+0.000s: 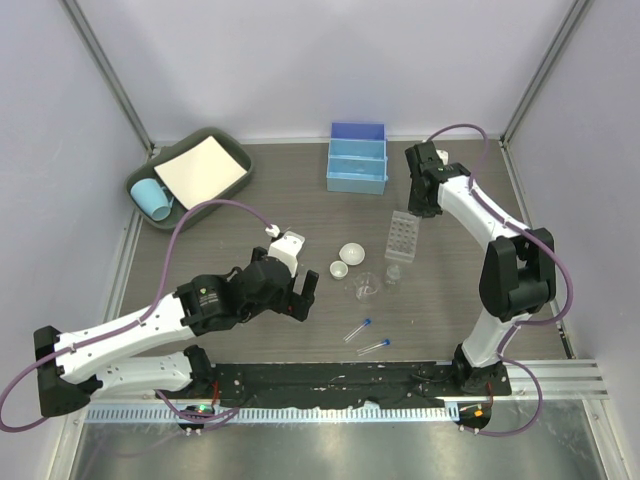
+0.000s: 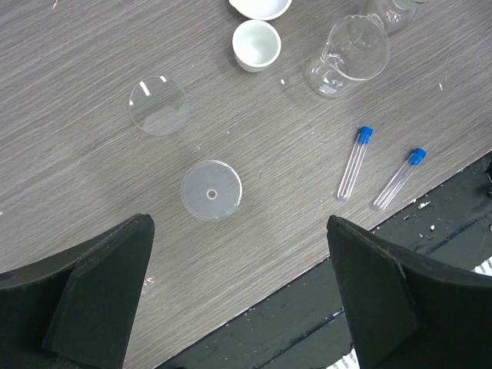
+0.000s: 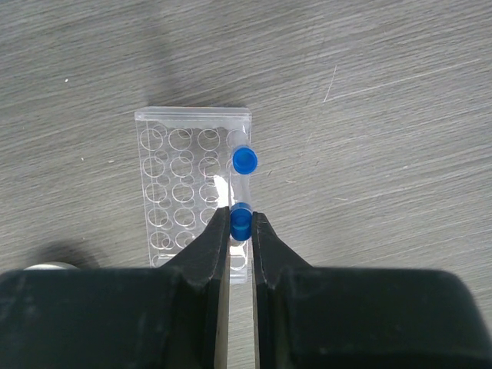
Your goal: Organize the chemistry lab equipment
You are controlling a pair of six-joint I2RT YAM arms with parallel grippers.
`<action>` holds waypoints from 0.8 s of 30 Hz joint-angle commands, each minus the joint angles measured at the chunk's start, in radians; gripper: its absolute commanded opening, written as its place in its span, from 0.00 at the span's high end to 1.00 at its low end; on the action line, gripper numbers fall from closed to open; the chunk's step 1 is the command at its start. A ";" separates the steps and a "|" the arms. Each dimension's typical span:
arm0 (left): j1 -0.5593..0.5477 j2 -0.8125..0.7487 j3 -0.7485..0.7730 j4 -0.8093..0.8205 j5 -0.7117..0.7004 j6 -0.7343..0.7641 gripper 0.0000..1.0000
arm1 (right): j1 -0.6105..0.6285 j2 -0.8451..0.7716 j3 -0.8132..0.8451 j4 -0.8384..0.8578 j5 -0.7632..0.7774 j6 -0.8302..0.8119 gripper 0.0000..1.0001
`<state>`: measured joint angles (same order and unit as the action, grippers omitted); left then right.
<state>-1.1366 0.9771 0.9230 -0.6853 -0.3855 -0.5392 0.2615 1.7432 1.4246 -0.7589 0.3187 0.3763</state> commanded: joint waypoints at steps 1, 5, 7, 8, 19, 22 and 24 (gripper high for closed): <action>0.000 -0.021 0.000 0.021 -0.015 -0.001 0.00 | 0.004 -0.034 -0.009 0.027 0.003 0.006 0.99; 0.000 -0.023 0.005 0.018 -0.016 -0.001 0.00 | 0.004 -0.017 -0.006 0.033 -0.003 0.009 0.99; 0.000 -0.023 0.005 0.018 -0.016 -0.001 0.00 | 0.004 -0.007 -0.012 0.038 -0.003 0.010 0.99; 0.000 -0.021 0.002 0.018 -0.016 -0.001 0.00 | 0.004 -0.002 -0.012 0.039 -0.004 0.010 0.99; 0.000 -0.023 -0.001 0.017 -0.015 -0.001 0.00 | 0.002 0.045 -0.042 0.069 -0.009 0.016 0.99; 0.000 -0.018 0.000 0.017 -0.013 -0.001 0.00 | 0.004 0.053 -0.041 0.069 -0.015 0.018 0.99; 0.000 -0.015 -0.001 0.020 -0.013 -0.001 0.00 | 0.004 0.062 -0.038 0.069 -0.015 0.016 0.99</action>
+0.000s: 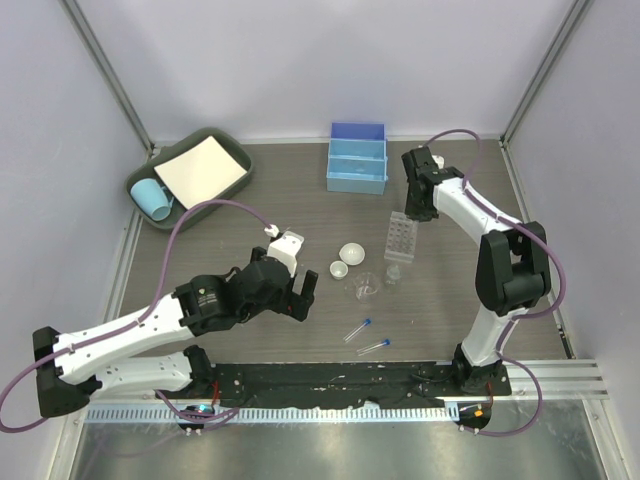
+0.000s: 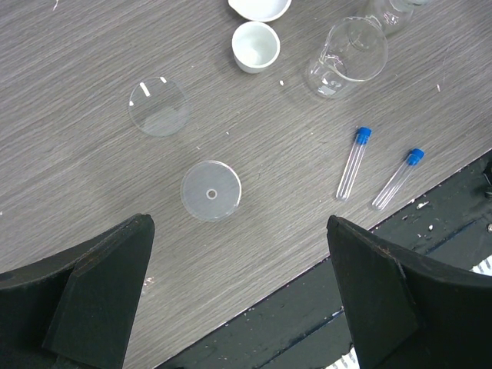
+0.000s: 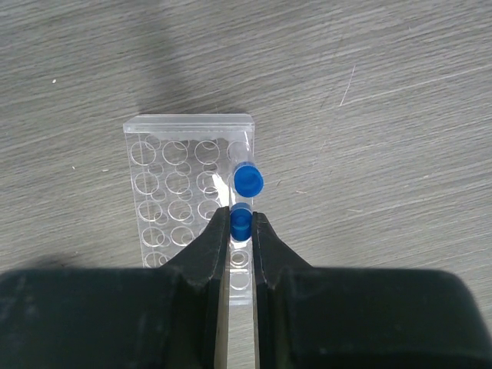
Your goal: Organize the chemistry lab equipment
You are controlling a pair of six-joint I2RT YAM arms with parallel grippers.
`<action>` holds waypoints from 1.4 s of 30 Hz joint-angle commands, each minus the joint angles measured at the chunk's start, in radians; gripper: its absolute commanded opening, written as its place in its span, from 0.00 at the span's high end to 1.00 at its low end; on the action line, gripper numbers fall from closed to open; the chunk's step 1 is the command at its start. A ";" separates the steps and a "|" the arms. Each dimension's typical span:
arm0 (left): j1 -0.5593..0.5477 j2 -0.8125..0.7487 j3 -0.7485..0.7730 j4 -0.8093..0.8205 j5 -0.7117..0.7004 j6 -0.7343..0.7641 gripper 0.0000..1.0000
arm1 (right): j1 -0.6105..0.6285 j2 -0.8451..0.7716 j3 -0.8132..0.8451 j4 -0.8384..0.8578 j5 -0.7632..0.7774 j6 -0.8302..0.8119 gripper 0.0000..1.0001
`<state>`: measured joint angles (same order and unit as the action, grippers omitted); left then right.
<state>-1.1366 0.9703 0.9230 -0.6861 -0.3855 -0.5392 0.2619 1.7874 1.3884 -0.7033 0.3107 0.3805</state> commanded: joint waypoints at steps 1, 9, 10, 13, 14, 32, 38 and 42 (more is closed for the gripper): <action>0.000 -0.002 0.002 0.019 -0.013 -0.001 0.00 | 0.003 0.021 -0.003 0.013 -0.007 0.012 0.97; 0.000 0.025 0.017 0.020 -0.007 -0.007 0.00 | 0.002 0.030 -0.005 0.011 -0.007 0.011 0.61; 0.000 0.030 0.019 0.019 -0.006 -0.008 0.00 | 0.003 0.024 -0.005 0.011 -0.010 0.011 0.54; 0.000 0.051 0.036 0.014 0.002 -0.008 0.00 | 0.003 -0.005 -0.006 0.004 -0.010 0.011 0.48; 0.000 0.056 0.039 0.013 0.005 -0.008 0.00 | 0.005 -0.017 -0.006 0.001 -0.010 0.009 0.47; -0.103 0.422 0.142 0.126 -0.032 -0.013 0.07 | 0.283 -0.433 -0.155 -0.108 0.093 0.020 0.40; -0.140 0.510 0.088 0.247 0.009 -0.047 0.17 | 0.335 -0.568 -0.218 -0.137 0.074 0.040 0.39; -0.160 0.554 0.063 0.304 0.013 -0.073 0.23 | 0.346 -0.614 -0.242 -0.160 0.065 0.035 0.39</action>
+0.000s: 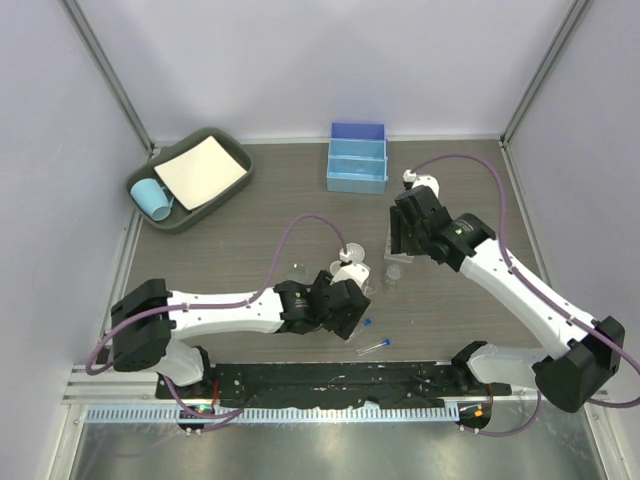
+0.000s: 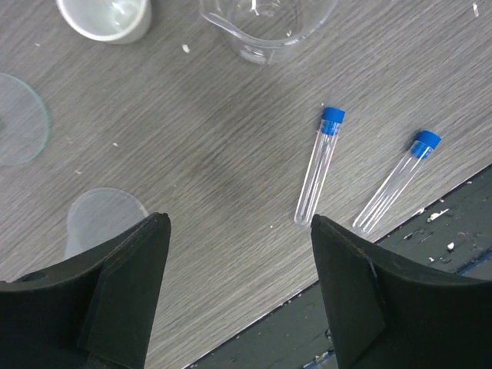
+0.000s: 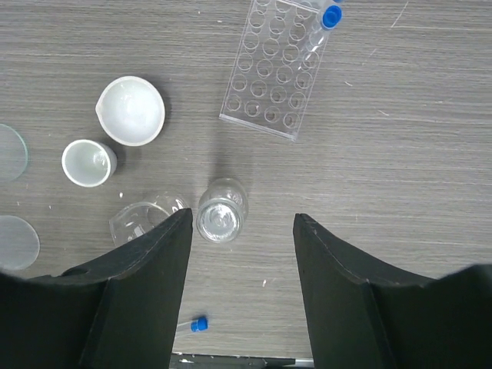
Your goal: Organize the chemistry lab equipment
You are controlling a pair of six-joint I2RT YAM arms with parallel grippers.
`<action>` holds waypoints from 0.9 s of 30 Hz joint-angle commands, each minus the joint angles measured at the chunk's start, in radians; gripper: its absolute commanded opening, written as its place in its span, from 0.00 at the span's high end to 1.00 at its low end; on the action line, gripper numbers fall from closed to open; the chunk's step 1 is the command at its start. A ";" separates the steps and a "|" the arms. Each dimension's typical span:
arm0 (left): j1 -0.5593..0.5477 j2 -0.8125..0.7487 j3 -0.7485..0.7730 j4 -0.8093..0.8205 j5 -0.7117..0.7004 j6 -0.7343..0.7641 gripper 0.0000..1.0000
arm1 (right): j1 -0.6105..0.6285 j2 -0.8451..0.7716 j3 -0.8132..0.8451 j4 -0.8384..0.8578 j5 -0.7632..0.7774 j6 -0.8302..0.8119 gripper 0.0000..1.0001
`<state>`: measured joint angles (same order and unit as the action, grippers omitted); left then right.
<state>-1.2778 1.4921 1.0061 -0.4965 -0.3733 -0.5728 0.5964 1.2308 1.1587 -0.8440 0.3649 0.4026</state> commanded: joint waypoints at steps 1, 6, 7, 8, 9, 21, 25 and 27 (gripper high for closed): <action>-0.029 0.048 -0.020 0.124 -0.001 -0.044 0.23 | 0.013 -0.071 -0.017 -0.020 0.011 0.013 0.39; -0.057 0.149 -0.001 0.162 -0.012 -0.045 0.29 | 0.023 -0.090 -0.034 -0.032 -0.006 0.010 0.39; -0.063 0.163 0.008 0.167 -0.012 -0.047 0.30 | 0.023 -0.093 -0.036 -0.030 -0.010 0.008 0.39; -0.066 0.178 0.012 0.168 -0.013 -0.047 0.30 | 0.025 -0.099 -0.039 -0.030 -0.015 0.008 0.39; -0.069 0.206 0.015 0.170 -0.015 -0.047 0.31 | 0.025 -0.102 -0.042 -0.030 -0.014 0.010 0.39; -0.078 0.296 0.012 0.207 0.002 -0.047 0.43 | 0.031 -0.105 -0.071 -0.009 -0.040 0.007 0.39; -0.078 0.295 -0.006 0.219 0.010 -0.053 0.50 | 0.032 -0.099 -0.077 -0.003 -0.038 0.007 0.39; -0.078 0.290 -0.014 0.220 0.017 -0.053 0.58 | 0.034 -0.097 -0.079 0.000 -0.040 0.008 0.39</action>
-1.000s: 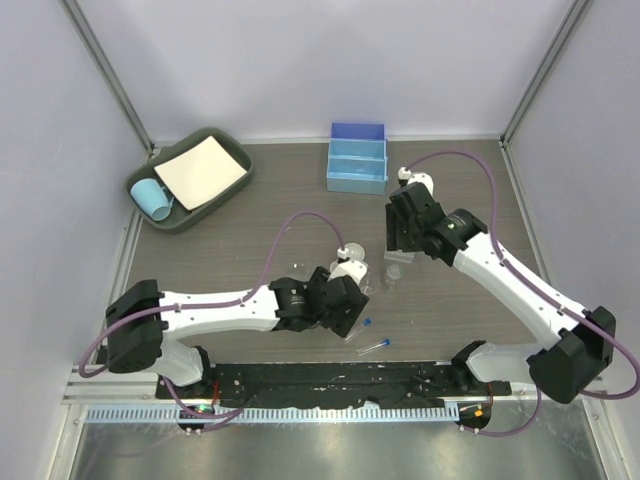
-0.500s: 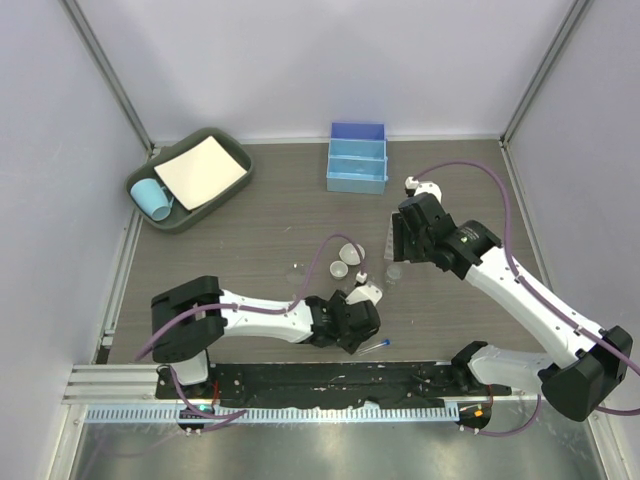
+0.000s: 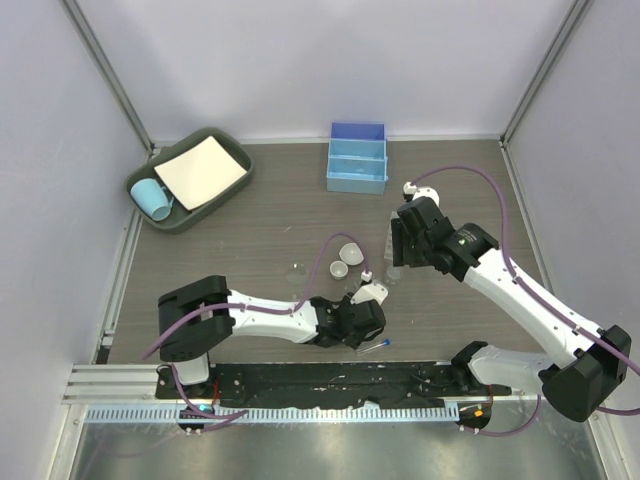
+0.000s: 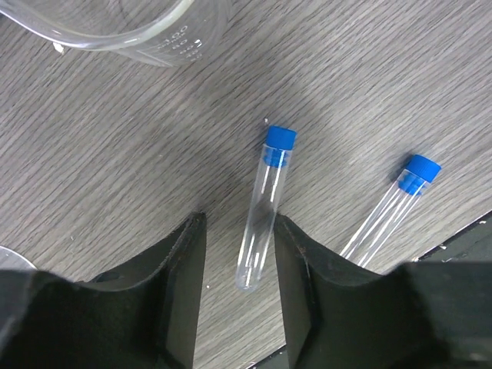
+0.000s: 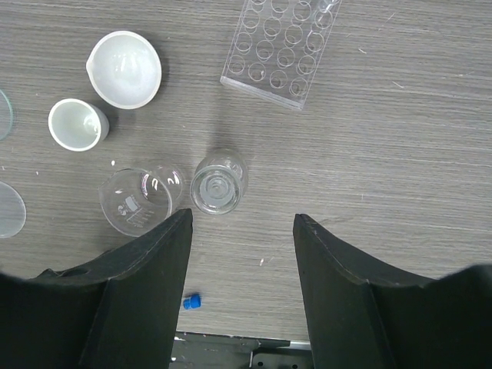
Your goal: Organize the chemistry lab equipment
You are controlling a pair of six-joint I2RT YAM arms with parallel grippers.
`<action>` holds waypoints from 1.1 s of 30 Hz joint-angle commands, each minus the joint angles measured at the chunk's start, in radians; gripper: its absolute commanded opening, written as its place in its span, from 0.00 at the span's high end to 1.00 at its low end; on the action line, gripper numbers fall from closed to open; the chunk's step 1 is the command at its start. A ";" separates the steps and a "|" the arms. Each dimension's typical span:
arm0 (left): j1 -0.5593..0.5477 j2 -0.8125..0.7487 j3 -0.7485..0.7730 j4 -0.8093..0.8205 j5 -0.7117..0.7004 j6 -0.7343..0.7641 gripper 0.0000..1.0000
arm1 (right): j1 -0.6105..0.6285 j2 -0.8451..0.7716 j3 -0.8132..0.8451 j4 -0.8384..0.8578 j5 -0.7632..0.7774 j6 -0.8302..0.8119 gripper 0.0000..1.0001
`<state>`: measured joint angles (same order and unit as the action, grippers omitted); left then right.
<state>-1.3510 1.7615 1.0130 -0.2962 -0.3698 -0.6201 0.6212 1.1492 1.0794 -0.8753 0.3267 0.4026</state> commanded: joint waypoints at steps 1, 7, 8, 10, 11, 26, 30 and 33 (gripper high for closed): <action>-0.007 0.018 -0.027 0.020 0.019 -0.006 0.61 | 0.009 -0.013 0.001 0.033 -0.003 0.007 0.39; -0.007 -0.025 -0.063 0.012 0.023 -0.007 0.90 | 0.017 -0.006 0.004 0.036 -0.012 0.008 0.39; -0.007 -0.031 -0.071 0.009 0.020 -0.010 1.00 | 0.017 -0.005 0.007 0.035 -0.014 0.008 0.40; -0.007 -0.057 -0.083 -0.004 0.017 -0.010 1.00 | 0.020 -0.005 0.011 0.035 -0.014 0.010 0.39; -0.007 -0.069 -0.086 -0.012 0.016 -0.010 1.00 | 0.020 -0.005 0.016 0.035 -0.015 0.010 0.40; 0.023 -0.569 -0.191 0.025 0.285 0.108 1.00 | 0.023 -0.160 0.060 -0.011 -0.503 -0.013 0.39; 0.061 -0.723 -0.267 0.145 0.472 0.120 1.00 | 0.023 -0.255 0.031 -0.010 -0.684 -0.004 0.39; 0.098 -0.805 -0.329 0.245 0.577 0.117 1.00 | 0.022 -0.319 -0.001 0.013 -0.813 0.018 0.39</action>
<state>-1.2903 1.0435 0.7414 -0.2302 -0.0013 -0.5289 0.6388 0.9024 1.1000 -0.8898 -0.2386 0.3992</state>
